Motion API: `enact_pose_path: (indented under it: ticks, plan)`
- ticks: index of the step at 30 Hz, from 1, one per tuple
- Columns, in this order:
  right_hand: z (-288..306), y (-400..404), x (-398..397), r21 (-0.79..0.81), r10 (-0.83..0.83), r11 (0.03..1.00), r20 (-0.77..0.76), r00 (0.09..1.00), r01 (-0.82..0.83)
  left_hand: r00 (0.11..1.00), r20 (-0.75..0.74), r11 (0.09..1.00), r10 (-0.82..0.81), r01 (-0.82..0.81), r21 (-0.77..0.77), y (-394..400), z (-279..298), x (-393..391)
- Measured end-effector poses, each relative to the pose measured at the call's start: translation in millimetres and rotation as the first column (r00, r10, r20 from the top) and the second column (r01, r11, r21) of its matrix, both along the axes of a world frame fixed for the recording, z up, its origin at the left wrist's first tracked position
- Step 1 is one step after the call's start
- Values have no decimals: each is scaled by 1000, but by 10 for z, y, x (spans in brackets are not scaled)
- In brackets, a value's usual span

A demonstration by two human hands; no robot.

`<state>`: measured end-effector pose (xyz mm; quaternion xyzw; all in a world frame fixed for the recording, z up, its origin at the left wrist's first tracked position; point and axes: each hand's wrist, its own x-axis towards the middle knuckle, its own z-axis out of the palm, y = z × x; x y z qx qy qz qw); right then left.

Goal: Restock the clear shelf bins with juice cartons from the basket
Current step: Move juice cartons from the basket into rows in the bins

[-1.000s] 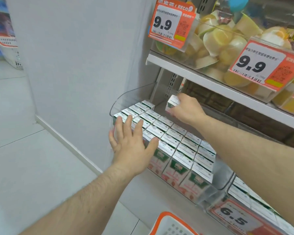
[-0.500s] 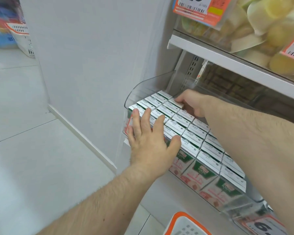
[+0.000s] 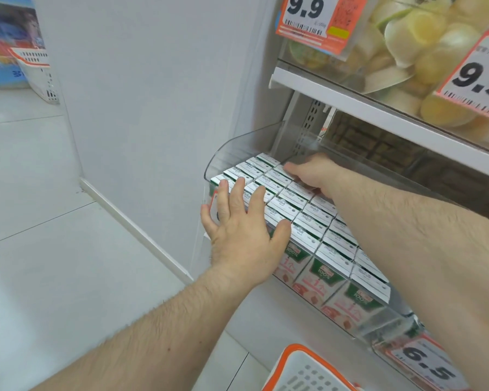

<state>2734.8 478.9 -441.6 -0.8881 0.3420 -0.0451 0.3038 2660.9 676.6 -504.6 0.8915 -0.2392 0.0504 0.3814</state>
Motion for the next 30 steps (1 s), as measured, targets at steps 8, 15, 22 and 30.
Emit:
enact_pose_path:
  ticks: [8, 15, 22, 30]
  plan:
    - [299, 198, -785, -282, 65, 959, 150, 987, -20, 978, 199, 987, -59, 88, -137, 175, 184, -273]
    - [154, 680, -1758, -553, 279, 833, 389, 878, -19, 899, -55, 896, -434, 437, 81, 171, 135, -760]
    - [-867, 1005, -2892, -551, 430, 833, 597, 677, -43, 629, -450, 445, -634, 773, 453, 73, -347, -1094]
    - [-2663, 1177, -3423, -6, 35, 999, 9, 999, -35, 570, -529, 189, -629, 772, 607, -29, -723, -1227]
